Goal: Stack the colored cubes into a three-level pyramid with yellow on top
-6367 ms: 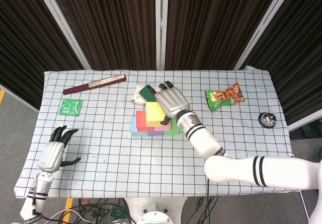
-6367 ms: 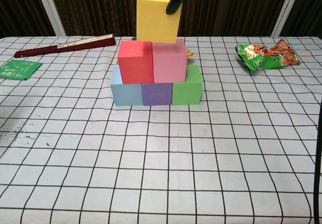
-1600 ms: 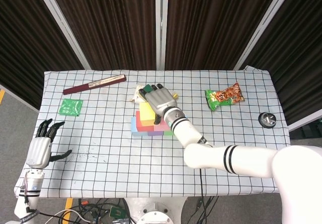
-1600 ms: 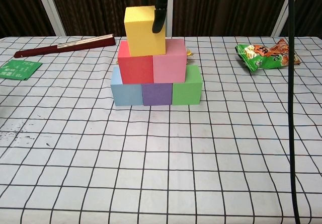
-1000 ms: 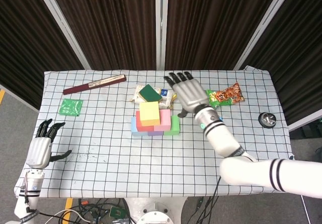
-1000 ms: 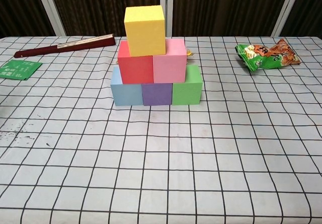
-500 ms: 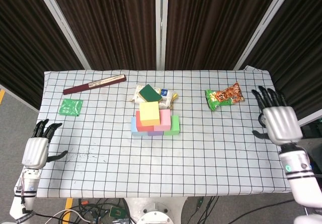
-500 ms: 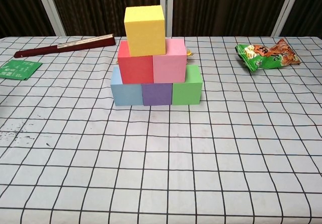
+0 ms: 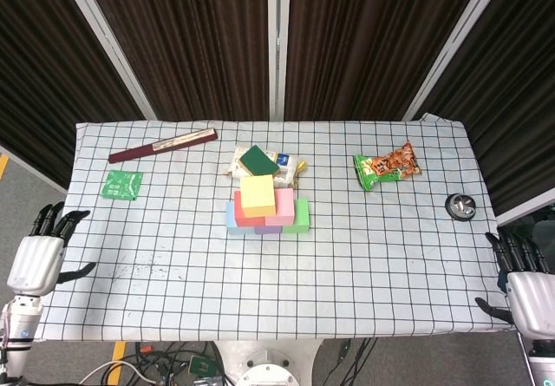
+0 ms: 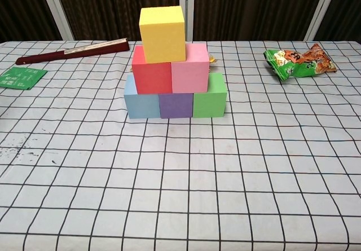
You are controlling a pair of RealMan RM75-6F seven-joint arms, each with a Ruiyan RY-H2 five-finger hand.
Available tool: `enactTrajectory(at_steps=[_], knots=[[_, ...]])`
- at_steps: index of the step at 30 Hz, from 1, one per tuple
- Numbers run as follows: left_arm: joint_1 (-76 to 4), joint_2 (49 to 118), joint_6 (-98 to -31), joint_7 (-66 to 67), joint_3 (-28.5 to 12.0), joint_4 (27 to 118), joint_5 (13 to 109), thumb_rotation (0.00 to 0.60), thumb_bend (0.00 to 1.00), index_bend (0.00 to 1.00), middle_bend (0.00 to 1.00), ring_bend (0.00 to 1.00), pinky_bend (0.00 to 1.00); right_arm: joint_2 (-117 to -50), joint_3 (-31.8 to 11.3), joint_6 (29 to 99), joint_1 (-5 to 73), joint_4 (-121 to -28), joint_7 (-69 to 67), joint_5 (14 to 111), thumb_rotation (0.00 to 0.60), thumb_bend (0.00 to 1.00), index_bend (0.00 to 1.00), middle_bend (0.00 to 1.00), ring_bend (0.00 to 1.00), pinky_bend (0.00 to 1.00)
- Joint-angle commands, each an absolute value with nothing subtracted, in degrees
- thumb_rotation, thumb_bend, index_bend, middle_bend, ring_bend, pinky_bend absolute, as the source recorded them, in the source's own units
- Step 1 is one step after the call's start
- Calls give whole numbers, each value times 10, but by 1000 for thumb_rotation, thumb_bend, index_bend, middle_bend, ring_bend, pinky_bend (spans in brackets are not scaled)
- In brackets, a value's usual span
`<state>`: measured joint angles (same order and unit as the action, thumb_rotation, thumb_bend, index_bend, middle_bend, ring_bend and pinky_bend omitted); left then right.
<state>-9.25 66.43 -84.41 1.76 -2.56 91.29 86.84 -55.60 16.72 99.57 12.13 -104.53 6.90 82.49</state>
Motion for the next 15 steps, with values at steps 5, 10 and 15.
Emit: enactTrajectory(at_steps=[5, 10, 15], knots=[[-70, 651, -873, 18, -17, 933, 878, 600, 0, 140, 175, 17, 36, -570, 137, 1011, 85, -1025, 86, 860, 600, 0, 0, 0, 0, 0], [-66, 657, -887, 2, -14, 920, 896, 600, 0, 132, 172, 17, 36, -571, 121, 995, 72, -1024, 85, 860, 600, 0, 0, 0, 0, 0], [-59, 659, -897, -6, -6, 913, 913, 600, 0, 130, 171, 17, 36, -576, 106, 973, 62, -1022, 82, 854, 600, 0, 0, 0, 0, 0]])
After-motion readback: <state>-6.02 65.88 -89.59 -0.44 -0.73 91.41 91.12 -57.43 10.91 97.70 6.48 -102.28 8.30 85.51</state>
